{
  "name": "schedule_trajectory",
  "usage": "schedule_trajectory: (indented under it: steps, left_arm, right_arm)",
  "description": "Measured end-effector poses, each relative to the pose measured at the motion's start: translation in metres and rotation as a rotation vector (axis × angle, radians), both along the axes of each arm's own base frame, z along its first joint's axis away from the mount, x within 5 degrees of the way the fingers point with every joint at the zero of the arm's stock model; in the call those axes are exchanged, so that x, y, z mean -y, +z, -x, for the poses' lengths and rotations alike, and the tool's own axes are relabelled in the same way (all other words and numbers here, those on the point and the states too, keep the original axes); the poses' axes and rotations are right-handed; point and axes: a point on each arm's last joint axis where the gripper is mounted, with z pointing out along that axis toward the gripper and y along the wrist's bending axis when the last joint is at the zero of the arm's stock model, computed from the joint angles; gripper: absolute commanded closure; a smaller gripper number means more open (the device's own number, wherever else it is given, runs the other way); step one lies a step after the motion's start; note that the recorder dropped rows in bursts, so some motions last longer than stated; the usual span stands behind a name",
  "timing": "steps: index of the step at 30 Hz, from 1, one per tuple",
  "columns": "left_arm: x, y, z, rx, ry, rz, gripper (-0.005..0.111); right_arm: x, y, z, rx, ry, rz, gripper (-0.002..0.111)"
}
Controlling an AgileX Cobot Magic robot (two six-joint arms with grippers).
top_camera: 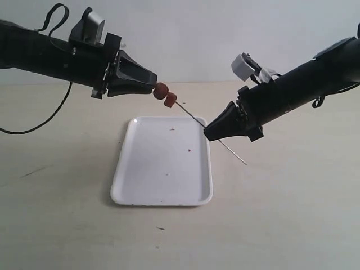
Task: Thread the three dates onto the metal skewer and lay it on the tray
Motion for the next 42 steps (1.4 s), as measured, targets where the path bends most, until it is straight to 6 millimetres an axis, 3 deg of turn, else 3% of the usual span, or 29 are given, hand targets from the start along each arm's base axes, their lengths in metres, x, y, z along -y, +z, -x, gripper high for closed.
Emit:
schedule_trajectory:
  steps: [7, 16, 20, 23, 28, 34, 38, 42]
  left_arm:
    - [0.001, -0.001, 0.000, -0.001, -0.003, -0.002, 0.052]
    - [0.000, -0.001, 0.000, 0.011, -0.005, 0.000, 0.052]
    - [-0.012, 0.002, -0.007, 0.033, 0.038, 0.034, 0.052]
    - [-0.032, 0.004, -0.015, 0.045, 0.094, 0.048, 0.065]
    - [-0.068, 0.007, -0.023, 0.050, 0.161, 0.065, 0.107]
    - [-0.099, 0.023, -0.023, 0.134, 0.223, 0.062, 0.107]
    - [-0.102, 0.044, -0.005, 0.227, 0.257, 0.032, 0.107]
    - [-0.109, 0.059, 0.016, 0.338, 0.407, -0.082, 0.107]
  right_arm:
    - [-0.001, 0.002, -0.002, 0.000, -0.021, -0.032, 0.108]
    - [-0.003, 0.003, -0.002, -0.004, -0.024, -0.038, 0.108]
    - [-0.003, 0.003, -0.002, -0.048, -0.052, -0.043, 0.108]
    - [-0.002, 0.001, -0.006, -0.125, -0.157, -0.032, 0.108]
    - [0.002, -0.002, -0.012, -0.222, -0.308, -0.012, 0.108]
    - [-0.004, -0.007, -0.010, -0.311, -0.354, 0.045, 0.108]
    - [-0.022, -0.014, -0.006, -0.341, -0.362, 0.150, 0.108]
    - [-0.042, -0.017, -0.002, -0.350, -0.348, 0.200, 0.108]
